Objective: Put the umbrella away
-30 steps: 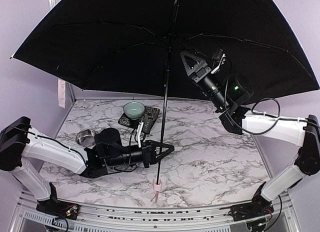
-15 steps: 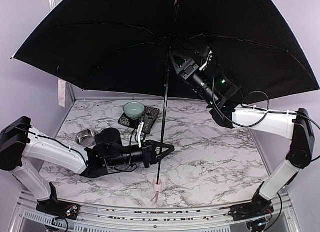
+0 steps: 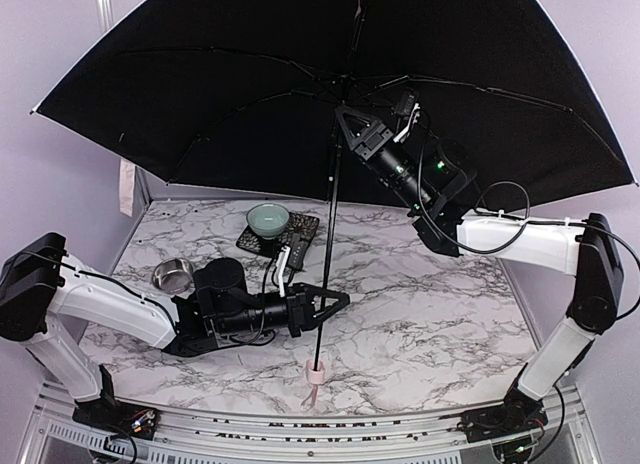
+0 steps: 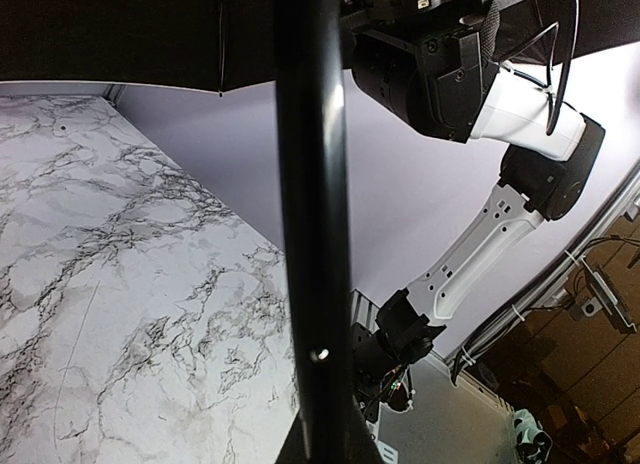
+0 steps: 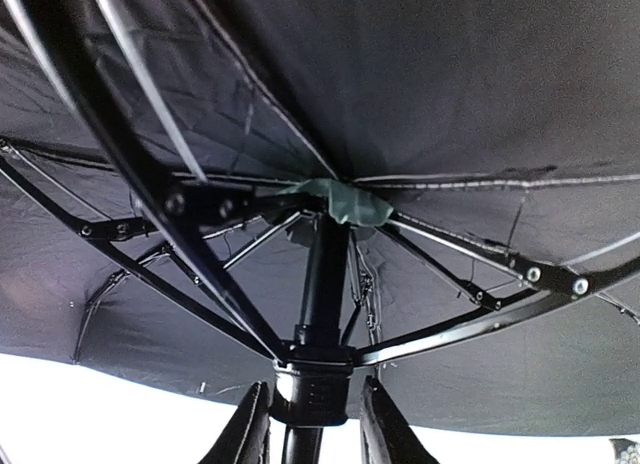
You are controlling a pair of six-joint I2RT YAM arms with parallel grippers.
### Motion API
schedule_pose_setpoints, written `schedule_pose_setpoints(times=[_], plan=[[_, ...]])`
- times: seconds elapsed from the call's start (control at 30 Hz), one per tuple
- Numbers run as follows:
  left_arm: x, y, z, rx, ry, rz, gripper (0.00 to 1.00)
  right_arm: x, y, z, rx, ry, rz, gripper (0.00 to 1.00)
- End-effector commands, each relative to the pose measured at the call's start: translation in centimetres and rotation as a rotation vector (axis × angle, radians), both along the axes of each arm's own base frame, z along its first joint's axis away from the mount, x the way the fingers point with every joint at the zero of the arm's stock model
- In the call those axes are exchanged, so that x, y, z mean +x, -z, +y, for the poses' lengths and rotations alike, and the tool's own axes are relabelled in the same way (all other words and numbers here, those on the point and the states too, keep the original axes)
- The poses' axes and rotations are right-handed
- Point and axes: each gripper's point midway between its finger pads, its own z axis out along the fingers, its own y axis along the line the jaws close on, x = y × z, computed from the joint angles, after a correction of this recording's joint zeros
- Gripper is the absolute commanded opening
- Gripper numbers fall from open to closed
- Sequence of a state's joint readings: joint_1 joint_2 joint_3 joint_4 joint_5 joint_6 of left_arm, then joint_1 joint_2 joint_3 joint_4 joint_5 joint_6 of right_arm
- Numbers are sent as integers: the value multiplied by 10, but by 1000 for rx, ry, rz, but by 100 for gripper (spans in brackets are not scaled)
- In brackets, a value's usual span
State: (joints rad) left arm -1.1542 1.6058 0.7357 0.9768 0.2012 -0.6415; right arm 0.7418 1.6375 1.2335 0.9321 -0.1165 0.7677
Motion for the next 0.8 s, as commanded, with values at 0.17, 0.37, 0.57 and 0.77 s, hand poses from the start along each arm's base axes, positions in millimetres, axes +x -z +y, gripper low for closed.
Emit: schedule_pose_setpoints(times=[0.17,0.37,0.57,0.77], plan=[[-4,-42,-3,-116,11,-107,0,-2,-15,-11,67,31,-20,6],[-5,-42,-3,-115,15,-110,0,-3,-13,-12,60,35,-16,0],[-4,-44,-2,-118,7,-121,0,-3,-8,-10,35,30,-5,0],[6,-50,7,-98,-51,-159,0,-4,18,1,-167,74,0,7]])
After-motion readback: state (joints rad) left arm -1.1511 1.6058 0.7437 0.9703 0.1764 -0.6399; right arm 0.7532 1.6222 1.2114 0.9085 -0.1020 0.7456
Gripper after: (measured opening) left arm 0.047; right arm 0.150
